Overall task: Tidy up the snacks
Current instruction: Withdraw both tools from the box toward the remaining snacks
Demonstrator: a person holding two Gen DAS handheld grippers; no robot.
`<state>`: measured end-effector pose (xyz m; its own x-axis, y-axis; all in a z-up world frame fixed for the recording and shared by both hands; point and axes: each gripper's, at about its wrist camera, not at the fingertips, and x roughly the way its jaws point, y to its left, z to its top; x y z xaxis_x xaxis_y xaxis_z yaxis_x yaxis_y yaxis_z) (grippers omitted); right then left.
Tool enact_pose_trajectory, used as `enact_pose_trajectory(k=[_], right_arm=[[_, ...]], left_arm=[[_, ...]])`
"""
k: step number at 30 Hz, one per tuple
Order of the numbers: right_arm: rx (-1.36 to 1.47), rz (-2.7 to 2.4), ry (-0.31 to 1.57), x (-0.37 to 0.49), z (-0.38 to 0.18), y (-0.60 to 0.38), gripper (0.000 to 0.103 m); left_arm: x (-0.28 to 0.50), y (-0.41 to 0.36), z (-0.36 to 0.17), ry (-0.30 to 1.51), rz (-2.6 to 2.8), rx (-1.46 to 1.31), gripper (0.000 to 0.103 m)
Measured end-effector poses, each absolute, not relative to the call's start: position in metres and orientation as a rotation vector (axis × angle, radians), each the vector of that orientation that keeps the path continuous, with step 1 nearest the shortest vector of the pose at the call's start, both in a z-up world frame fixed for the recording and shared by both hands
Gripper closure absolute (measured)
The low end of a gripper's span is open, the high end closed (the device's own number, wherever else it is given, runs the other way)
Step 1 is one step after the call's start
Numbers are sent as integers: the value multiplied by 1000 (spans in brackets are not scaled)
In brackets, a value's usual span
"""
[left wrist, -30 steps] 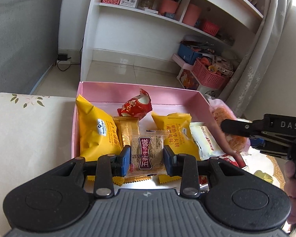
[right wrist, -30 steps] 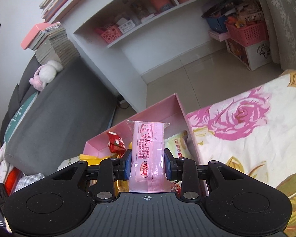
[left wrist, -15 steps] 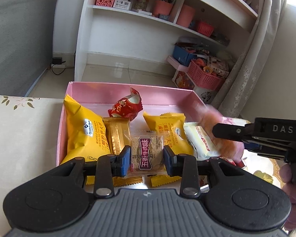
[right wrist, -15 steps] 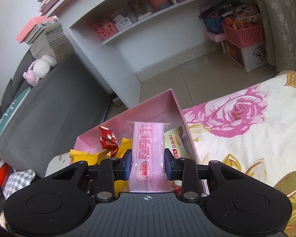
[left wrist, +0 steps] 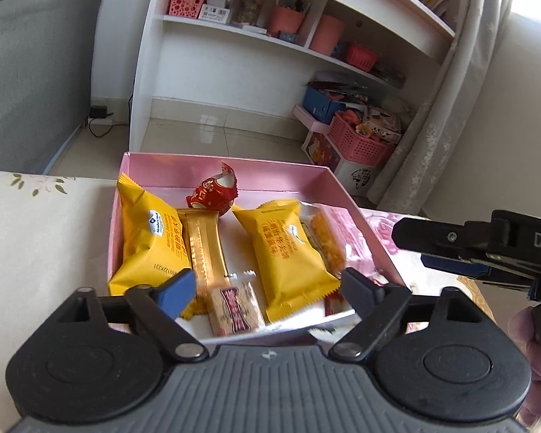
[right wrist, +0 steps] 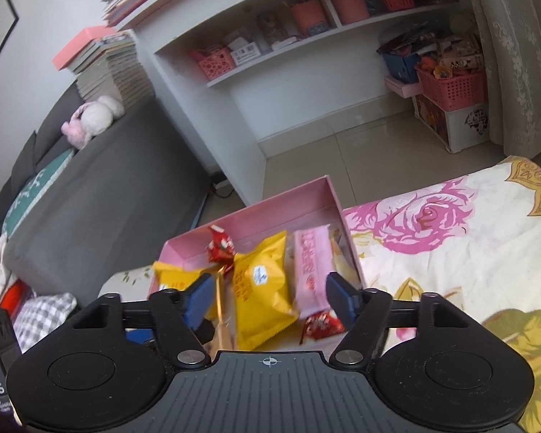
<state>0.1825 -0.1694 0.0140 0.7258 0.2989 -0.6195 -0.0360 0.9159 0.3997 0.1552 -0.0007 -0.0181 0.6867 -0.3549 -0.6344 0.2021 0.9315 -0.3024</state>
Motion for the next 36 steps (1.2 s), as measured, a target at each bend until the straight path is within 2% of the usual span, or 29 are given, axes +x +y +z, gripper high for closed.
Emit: enact_pose_trajectory(k=[5, 11, 18, 28, 36], right_arm=[[336, 196, 743, 159, 26, -163, 16], [317, 196, 750, 135, 34, -158, 9], [295, 196, 744, 110, 37, -148, 6], [231, 213, 715, 85, 14, -130, 5], [70, 236, 636, 74, -4, -119, 2]], left_arm=[[136, -1, -11, 764, -287, -153, 6], [114, 12, -2, 784, -240, -121, 3], [89, 28, 3, 792, -192, -104, 0], [69, 60, -19, 809, -151, -116, 0], [65, 74, -39, 767, -188, -29, 0]])
